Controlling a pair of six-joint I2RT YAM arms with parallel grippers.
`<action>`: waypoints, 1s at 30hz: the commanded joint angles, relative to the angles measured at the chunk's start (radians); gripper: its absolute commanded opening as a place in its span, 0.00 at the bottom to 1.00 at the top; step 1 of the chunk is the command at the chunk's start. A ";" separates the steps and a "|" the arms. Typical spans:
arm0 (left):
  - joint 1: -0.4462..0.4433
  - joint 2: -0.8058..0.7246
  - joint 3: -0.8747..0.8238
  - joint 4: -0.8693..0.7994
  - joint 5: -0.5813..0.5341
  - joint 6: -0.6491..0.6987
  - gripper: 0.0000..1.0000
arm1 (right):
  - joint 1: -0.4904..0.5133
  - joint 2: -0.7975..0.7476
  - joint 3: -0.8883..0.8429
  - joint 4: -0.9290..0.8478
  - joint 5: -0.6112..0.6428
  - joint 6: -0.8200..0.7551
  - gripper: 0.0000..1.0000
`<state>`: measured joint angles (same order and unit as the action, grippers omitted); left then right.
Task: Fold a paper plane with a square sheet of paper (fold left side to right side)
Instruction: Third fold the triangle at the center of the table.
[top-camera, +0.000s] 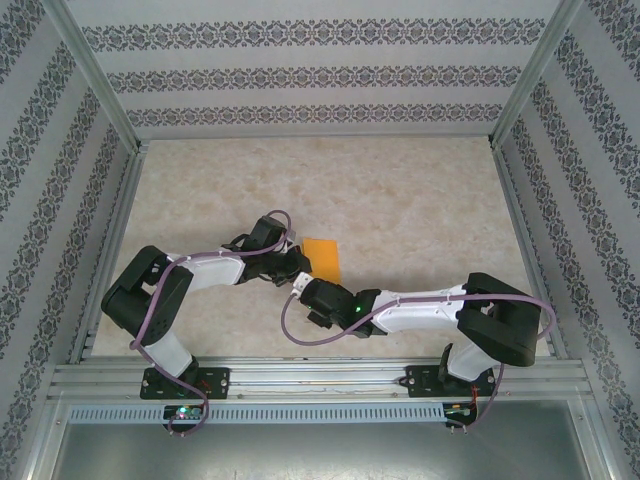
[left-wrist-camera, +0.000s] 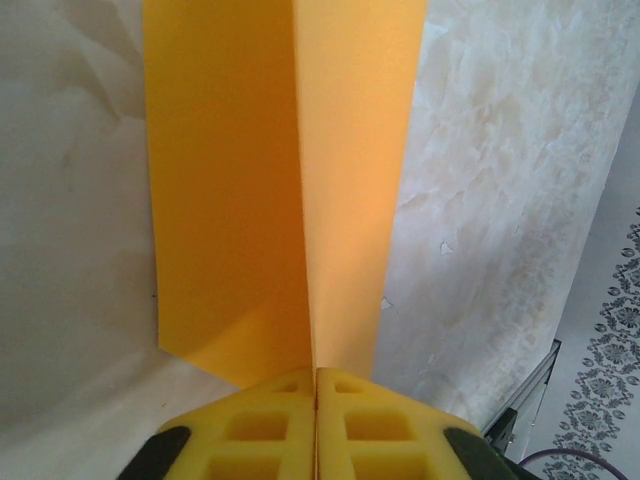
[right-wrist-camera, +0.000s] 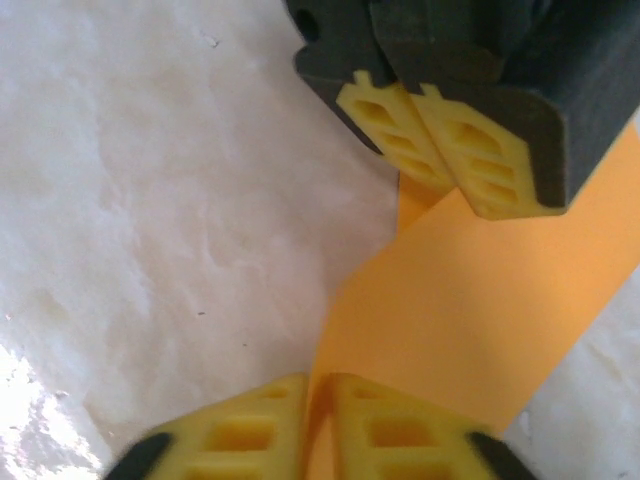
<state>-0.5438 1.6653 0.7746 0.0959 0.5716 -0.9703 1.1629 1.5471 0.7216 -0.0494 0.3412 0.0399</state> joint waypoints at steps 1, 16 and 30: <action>-0.004 -0.009 0.022 -0.040 -0.020 0.031 0.15 | -0.004 -0.004 -0.001 -0.014 -0.028 0.032 0.00; 0.126 -0.160 0.094 -0.270 -0.034 0.216 0.30 | -0.156 -0.077 -0.073 0.058 -0.388 0.149 0.00; 0.062 0.154 0.304 -0.264 0.116 0.304 0.13 | -0.234 -0.072 -0.113 0.152 -0.557 0.228 0.00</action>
<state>-0.4652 1.7855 1.0332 -0.1238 0.6518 -0.7189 0.9428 1.4849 0.6273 0.0658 -0.1677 0.2401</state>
